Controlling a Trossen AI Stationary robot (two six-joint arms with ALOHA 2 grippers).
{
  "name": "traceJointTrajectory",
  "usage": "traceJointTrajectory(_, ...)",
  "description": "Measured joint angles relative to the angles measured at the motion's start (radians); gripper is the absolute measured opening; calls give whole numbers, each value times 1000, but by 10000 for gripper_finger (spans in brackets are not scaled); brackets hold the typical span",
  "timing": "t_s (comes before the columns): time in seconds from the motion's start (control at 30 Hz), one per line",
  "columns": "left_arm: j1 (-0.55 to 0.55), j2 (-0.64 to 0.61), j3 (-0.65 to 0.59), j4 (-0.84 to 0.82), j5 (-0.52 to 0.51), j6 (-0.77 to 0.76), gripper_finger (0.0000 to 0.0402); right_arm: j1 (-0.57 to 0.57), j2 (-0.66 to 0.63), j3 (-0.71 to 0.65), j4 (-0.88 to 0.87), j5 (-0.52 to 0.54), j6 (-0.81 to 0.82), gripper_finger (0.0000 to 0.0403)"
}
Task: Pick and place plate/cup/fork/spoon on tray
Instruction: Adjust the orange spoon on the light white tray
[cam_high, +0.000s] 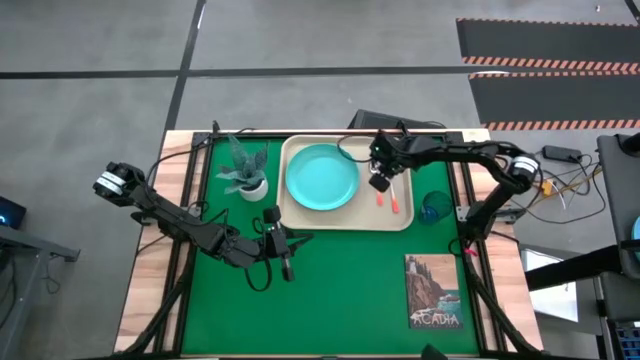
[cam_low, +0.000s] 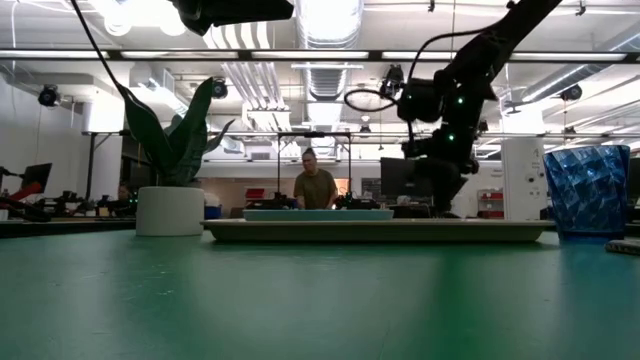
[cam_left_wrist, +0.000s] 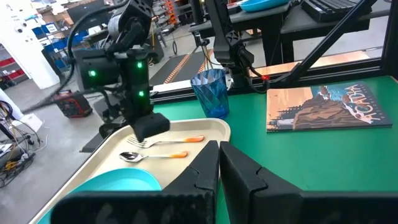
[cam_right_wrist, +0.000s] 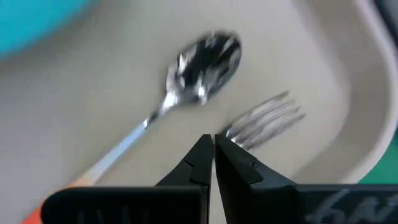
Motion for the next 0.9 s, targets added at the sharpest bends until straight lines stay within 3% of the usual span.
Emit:
traceJointTrajectory(0.37, 13, 0, 0, 0, 0, 7, 0, -32, 33, 0, 312, -10, -2, 11)
traceJointTrajectory(0.9, 39, 0, 0, 0, 0, 9, 0, -46, 141, 32, 328, -5, -48, 11)
